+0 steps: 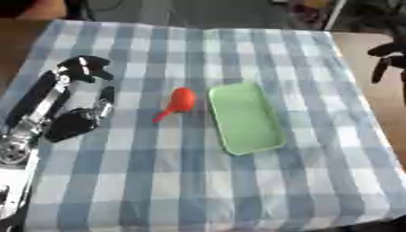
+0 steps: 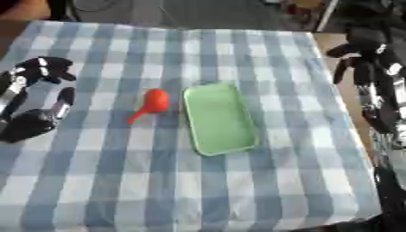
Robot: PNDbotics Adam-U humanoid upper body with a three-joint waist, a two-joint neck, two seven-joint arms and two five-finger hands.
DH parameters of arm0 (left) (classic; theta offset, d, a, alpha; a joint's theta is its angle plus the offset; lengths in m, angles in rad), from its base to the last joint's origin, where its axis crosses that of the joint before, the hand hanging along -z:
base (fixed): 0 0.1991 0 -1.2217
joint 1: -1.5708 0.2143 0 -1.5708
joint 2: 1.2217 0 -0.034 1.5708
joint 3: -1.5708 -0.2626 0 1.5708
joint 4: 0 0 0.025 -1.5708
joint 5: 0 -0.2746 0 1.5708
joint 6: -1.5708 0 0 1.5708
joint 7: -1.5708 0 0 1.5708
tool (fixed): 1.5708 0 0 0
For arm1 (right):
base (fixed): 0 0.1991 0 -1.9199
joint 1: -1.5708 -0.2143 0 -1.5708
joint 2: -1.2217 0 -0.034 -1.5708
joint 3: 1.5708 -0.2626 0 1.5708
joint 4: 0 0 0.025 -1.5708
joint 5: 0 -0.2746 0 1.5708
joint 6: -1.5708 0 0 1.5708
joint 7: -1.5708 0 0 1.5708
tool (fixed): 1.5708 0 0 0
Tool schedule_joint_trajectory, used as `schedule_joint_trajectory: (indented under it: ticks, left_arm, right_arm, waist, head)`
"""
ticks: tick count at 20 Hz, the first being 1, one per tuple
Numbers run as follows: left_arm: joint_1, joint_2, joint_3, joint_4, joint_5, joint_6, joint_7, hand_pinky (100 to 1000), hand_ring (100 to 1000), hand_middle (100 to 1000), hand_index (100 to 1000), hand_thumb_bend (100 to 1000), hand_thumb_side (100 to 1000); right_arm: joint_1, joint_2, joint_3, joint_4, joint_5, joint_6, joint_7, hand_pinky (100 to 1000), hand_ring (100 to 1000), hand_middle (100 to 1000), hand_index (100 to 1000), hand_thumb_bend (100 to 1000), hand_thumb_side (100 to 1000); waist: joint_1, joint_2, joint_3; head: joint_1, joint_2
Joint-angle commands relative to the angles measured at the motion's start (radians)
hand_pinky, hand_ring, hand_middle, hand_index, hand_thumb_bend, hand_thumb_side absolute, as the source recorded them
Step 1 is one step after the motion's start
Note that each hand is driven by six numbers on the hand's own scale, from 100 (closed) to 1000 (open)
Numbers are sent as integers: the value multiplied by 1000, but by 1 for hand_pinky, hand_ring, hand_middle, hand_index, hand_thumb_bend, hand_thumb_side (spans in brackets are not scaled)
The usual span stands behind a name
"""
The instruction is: Pick up objects on the table and place them in the box.
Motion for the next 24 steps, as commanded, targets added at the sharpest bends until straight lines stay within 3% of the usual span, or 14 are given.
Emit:
schedule_joint_trajectory:
  ticks: [1,11,13,20,24]
  left_arm:
    - [-8,4,7,-13,-5,-3,0,727,801,825,733,886,545]
    - [-11,8,4,-11,-4,-3,-3,727,790,824,736,887,556]
    - [-23,29,-5,-10,2,-11,-12,730,789,824,743,900,558]
    - [-151,201,-51,36,127,-64,-55,725,790,813,765,929,554]
    - [-213,222,-69,112,166,-77,-85,719,786,816,762,923,567]
  right_arm:
    - [-12,-31,-6,-9,-1,-3,1,302,664,603,844,100,687]
    - [-12,-31,-5,-9,-2,-4,3,302,664,603,844,100,687]
    - [-12,-32,-4,-8,-2,-4,3,302,664,603,844,100,687]
    - [-5,-36,1,0,-2,-6,9,296,661,601,844,100,688]
    - [-4,-35,2,2,-4,-7,12,295,660,600,844,100,688]
  waist:
    - [1,-13,1]
    - [1,-14,1]
    - [2,-16,1]
    - [7,-26,-3]
    - [6,-27,-1]
  head:
    - [6,0]
    - [4,0]
    - [2,0]
    - [2,0]
    - [2,0]
